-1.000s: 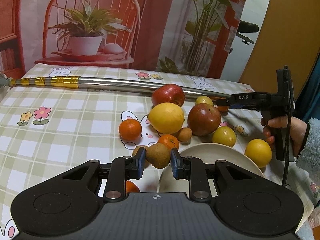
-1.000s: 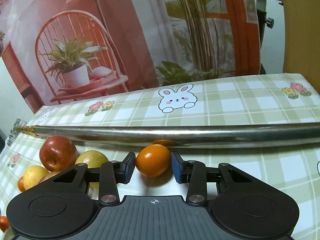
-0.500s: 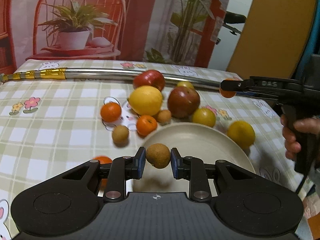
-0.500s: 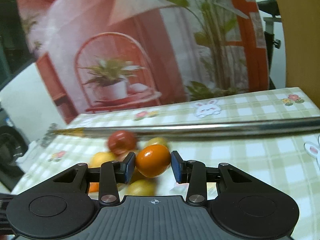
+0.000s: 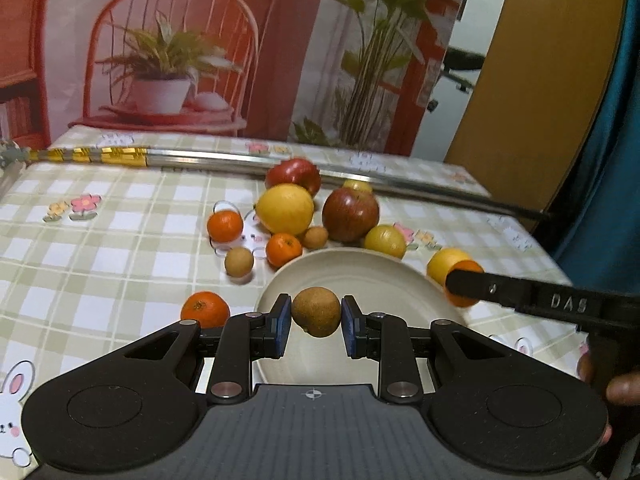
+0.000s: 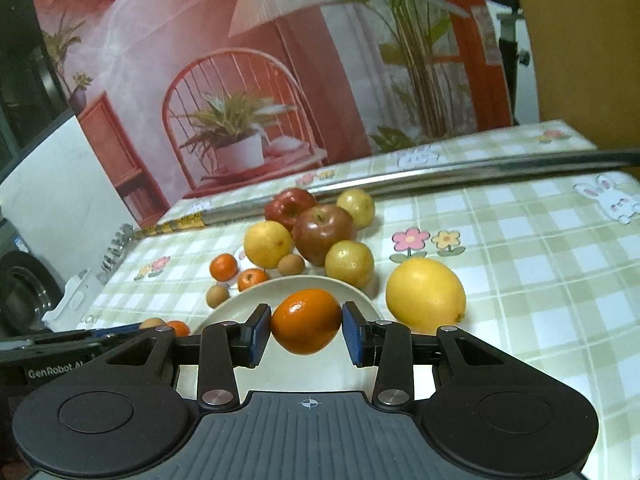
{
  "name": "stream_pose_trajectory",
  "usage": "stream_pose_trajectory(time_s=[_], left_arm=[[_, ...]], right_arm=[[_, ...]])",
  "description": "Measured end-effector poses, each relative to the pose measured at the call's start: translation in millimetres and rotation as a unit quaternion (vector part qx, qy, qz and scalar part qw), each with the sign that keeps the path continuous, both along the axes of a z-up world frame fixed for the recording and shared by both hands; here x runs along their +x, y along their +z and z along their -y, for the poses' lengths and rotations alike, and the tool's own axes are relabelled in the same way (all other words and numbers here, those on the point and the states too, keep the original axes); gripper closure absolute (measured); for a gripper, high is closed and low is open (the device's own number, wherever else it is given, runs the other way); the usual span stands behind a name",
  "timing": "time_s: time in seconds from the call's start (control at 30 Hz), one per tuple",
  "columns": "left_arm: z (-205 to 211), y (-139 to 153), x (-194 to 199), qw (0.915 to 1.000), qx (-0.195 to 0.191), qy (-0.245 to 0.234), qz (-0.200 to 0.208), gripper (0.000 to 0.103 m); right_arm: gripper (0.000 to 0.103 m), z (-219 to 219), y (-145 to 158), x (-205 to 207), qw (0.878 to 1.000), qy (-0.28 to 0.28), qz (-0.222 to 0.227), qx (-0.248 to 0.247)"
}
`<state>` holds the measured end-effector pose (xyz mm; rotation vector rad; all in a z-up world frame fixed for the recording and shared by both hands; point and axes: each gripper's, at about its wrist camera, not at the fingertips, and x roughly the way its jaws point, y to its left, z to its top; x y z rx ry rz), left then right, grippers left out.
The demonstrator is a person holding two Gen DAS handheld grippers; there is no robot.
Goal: Organize fruits
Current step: 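Carry both fruits over the white plate and open both tools to drop them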
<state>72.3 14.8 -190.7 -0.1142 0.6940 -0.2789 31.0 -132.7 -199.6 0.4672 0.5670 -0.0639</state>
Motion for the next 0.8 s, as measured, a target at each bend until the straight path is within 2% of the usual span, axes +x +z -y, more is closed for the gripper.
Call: stream_pose_trajectory(time_s=[0.1, 0.23, 0.33, 0.47, 0.57, 0.8], left_arm=[[2.5, 12.0, -16.1, 0.9998, 0.007, 0.0, 0.016, 0.075], [1.9, 22.2, -34.0, 0.9998, 0.003, 0.003, 0.019, 0.075], [0.0, 29.4, -36.0, 0.9998, -0.006, 0.008, 0.019, 0.075], [1.9, 37.3, -30.9, 0.9991, -0.012, 0.007, 0.039, 0.075], [5.4, 32.2, -29.8, 0.999, -0.001, 0.004, 0.044, 0.075], [4.4, 16.7, -22.5, 0.9992, 0.014, -0.006, 0.037, 0.075]], right_arm=[[0.067, -10.1, 12.8, -13.3, 1.0, -0.007, 0.019, -0.004], [0.067, -19.5, 29.5, -31.7, 0.999, -0.017, 0.037, -0.013], [0.067, -22.3, 41.8, -38.7, 0.999, -0.013, 0.043, -0.024], [0.067, -23.1, 56.2, -41.4, 0.996, -0.006, 0.073, -0.055], [0.067, -20.4, 50.2, -39.0, 0.996, -0.011, 0.076, -0.055], [0.067, -18.4, 19.2, -13.3, 0.998, -0.014, 0.038, -0.048]])
